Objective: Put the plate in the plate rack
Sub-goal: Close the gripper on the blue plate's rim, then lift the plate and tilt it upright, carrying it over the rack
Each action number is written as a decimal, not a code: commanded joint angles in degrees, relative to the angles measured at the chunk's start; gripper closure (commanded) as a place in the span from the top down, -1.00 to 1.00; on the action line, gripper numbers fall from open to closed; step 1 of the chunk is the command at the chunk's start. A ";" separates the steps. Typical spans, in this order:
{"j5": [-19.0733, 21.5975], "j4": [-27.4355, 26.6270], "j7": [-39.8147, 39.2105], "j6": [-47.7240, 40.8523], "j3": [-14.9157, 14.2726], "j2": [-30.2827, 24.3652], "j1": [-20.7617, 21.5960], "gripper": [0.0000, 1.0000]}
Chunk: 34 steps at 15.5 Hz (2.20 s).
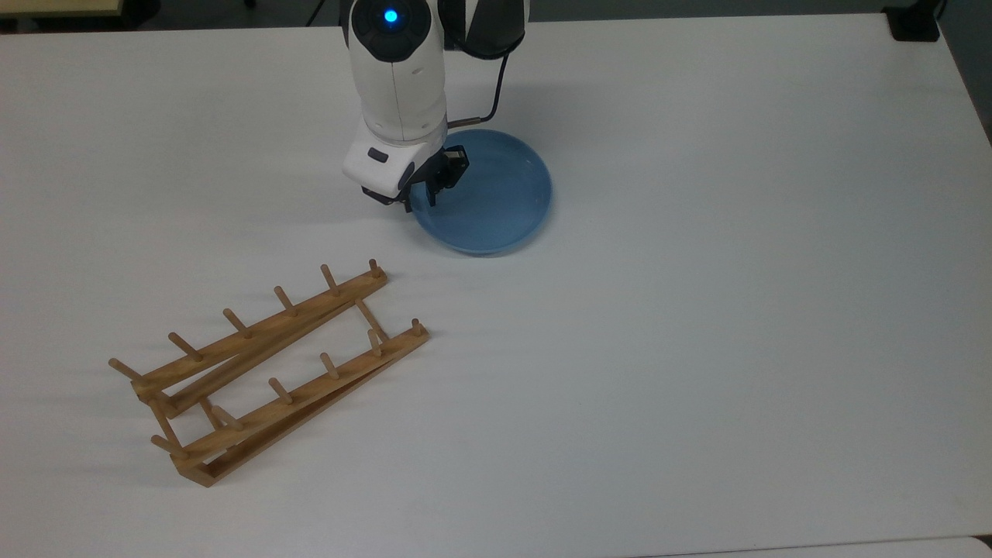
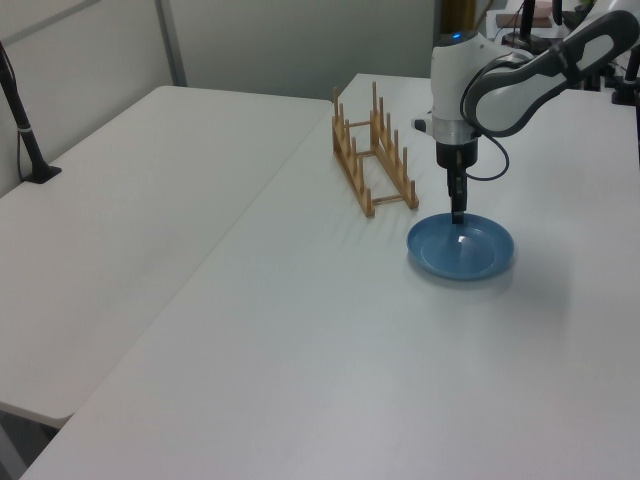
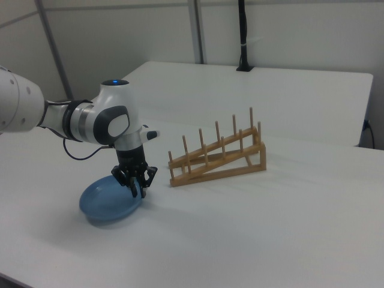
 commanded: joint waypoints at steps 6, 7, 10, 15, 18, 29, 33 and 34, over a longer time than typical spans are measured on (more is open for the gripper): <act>-2.24 -1.13 1.70 2.73 -0.34 0.86 0.17 -0.65; -2.42 -1.13 1.70 2.73 -0.34 0.86 0.08 -0.55; -2.51 -1.05 1.70 2.82 -0.34 1.12 0.08 -0.71; -2.51 -0.61 1.79 2.74 -0.34 0.77 0.08 -1.00; -2.42 -0.34 1.88 2.21 -0.34 -1.07 -0.19 -1.00; -1.54 13.61 1.97 -4.56 -0.34 -6.44 -5.28 -1.00; -6.09 22.14 1.88 -3.07 -0.61 -6.53 -6.86 -1.00; -8.12 22.59 2.31 -1.59 -0.61 -6.61 -7.04 -1.00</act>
